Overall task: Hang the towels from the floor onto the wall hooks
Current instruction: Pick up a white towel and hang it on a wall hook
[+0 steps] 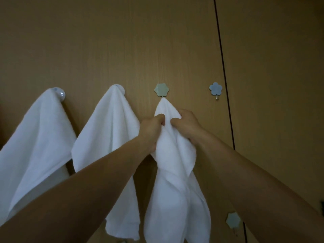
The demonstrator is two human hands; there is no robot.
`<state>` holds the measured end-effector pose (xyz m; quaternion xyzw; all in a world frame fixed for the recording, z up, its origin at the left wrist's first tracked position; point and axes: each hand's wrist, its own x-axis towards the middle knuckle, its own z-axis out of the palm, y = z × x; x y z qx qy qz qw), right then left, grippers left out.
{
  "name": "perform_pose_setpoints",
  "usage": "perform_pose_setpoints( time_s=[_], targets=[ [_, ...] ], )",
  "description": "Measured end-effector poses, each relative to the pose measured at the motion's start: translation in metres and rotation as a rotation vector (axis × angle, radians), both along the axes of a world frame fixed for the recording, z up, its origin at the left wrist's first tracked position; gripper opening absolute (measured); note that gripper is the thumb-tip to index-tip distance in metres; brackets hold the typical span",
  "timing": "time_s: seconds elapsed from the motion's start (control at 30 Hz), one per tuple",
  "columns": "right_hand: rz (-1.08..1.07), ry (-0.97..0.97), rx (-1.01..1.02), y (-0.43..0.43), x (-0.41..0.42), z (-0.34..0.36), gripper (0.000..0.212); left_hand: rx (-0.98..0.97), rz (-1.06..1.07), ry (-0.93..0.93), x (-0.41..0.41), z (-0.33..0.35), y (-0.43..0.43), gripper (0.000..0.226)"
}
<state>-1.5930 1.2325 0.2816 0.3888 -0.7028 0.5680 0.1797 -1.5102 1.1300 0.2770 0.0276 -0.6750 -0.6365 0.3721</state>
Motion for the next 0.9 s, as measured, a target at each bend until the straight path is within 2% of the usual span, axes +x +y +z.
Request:
perform_pose_setpoints(
  time_s=[0.07, 0.13, 0.2, 0.27, 0.33, 0.4, 0.53, 0.63, 0.73, 0.8, 0.9],
  targets=[
    [-0.023, 0.051, -0.015, -0.001, 0.001, -0.005, 0.038, -0.088, 0.111, 0.108, -0.004, -0.010, 0.004, 0.012],
    [-0.042, 0.100, -0.021, -0.001, -0.001, -0.007, 0.032, -0.225, 0.172, 0.135, -0.005, -0.015, 0.003, 0.017],
    [-0.058, 0.129, -0.034, 0.000, -0.004, -0.009, 0.023, -0.369, 0.252, 0.098, -0.003, -0.010, 0.001, 0.023],
    [-0.058, 0.140, -0.061, 0.000, -0.006, -0.010, 0.016, -0.399, 0.311, 0.017, 0.001, 0.004, 0.003, 0.018],
    [-0.045, 0.143, -0.089, 0.000, -0.007, -0.011, 0.016, -0.233, 0.185, -0.063, 0.005, 0.012, 0.005, 0.011],
    [-0.035, 0.135, -0.102, 0.001, -0.009, -0.014, 0.017, -0.098, 0.015, -0.129, 0.008, 0.006, 0.002, 0.016],
    [-0.020, 0.112, -0.057, 0.004, -0.014, -0.025, 0.016, -0.231, -0.048, -0.299, 0.012, -0.013, -0.005, 0.035],
    [-0.076, 0.168, -0.014, 0.002, -0.013, -0.028, 0.020, -0.394, 0.132, -0.244, 0.009, -0.009, 0.002, 0.041],
    [-0.168, 0.207, -0.036, 0.000, -0.010, -0.029, 0.041, -0.623, 0.432, -0.115, 0.007, -0.006, 0.011, 0.077],
    [-0.217, 0.219, -0.050, 0.002, -0.009, -0.031, 0.052, -0.767, 0.566, -0.073, 0.008, -0.005, 0.017, 0.090],
    [-0.320, 0.256, -0.034, 0.007, -0.006, -0.035, 0.061, -0.913, 0.635, -0.032, 0.011, -0.007, 0.021, 0.086]
  ],
)
